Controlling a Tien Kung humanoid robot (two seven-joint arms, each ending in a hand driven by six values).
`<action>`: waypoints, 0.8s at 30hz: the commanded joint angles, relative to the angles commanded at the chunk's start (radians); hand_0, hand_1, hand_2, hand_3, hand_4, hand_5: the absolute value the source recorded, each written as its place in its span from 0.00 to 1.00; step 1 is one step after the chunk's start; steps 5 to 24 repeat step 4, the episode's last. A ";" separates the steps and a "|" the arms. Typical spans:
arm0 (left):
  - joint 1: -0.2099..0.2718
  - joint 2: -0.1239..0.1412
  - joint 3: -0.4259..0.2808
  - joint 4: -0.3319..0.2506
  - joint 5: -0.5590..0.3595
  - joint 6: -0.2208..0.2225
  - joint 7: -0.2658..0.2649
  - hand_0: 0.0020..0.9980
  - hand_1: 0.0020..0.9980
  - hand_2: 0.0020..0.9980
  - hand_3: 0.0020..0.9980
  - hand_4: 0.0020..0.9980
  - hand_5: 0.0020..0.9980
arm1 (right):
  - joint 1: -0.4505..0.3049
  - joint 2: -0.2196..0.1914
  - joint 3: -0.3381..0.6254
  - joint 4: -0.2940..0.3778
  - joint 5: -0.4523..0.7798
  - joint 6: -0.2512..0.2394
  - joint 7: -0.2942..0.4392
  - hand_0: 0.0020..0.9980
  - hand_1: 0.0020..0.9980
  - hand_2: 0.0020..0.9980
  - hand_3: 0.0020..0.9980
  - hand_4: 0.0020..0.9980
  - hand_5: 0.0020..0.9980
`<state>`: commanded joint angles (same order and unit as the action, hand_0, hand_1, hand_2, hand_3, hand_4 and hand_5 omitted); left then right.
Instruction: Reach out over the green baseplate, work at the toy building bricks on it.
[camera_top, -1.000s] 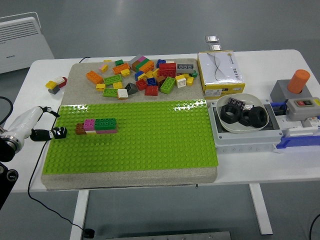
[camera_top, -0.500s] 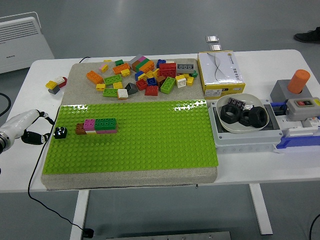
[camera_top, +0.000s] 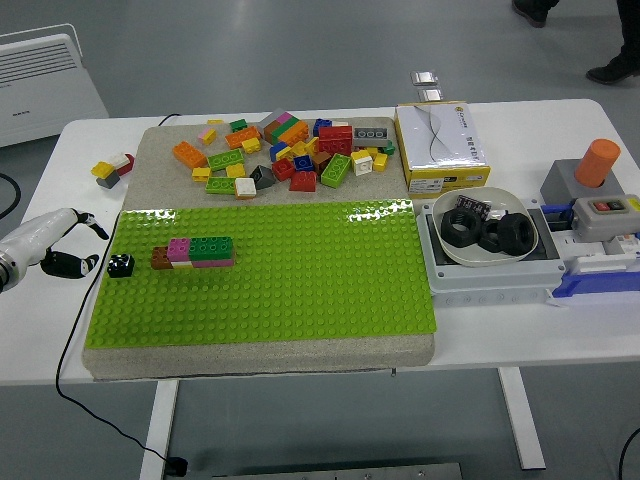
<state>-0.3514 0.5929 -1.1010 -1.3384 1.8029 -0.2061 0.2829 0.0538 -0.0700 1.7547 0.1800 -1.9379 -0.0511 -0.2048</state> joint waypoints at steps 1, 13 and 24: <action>0.001 -0.004 -0.003 0.000 0.001 0.004 -0.003 0.98 0.96 0.94 0.59 0.58 0.00 | 0.000 0.001 -0.002 0.000 0.002 0.000 0.000 0.69 0.72 0.78 0.80 0.85 1.00; 0.007 -0.017 -0.011 0.000 0.006 0.019 -0.019 0.98 0.96 0.94 0.59 0.58 0.00 | -0.001 0.004 -0.008 0.000 0.009 -0.001 -0.002 0.69 0.72 0.78 0.80 0.85 1.00; 0.007 -0.017 -0.011 0.000 0.006 0.019 -0.019 0.98 0.96 0.94 0.59 0.58 0.00 | -0.001 0.004 -0.008 0.000 0.009 -0.001 -0.002 0.69 0.72 0.78 0.80 0.85 1.00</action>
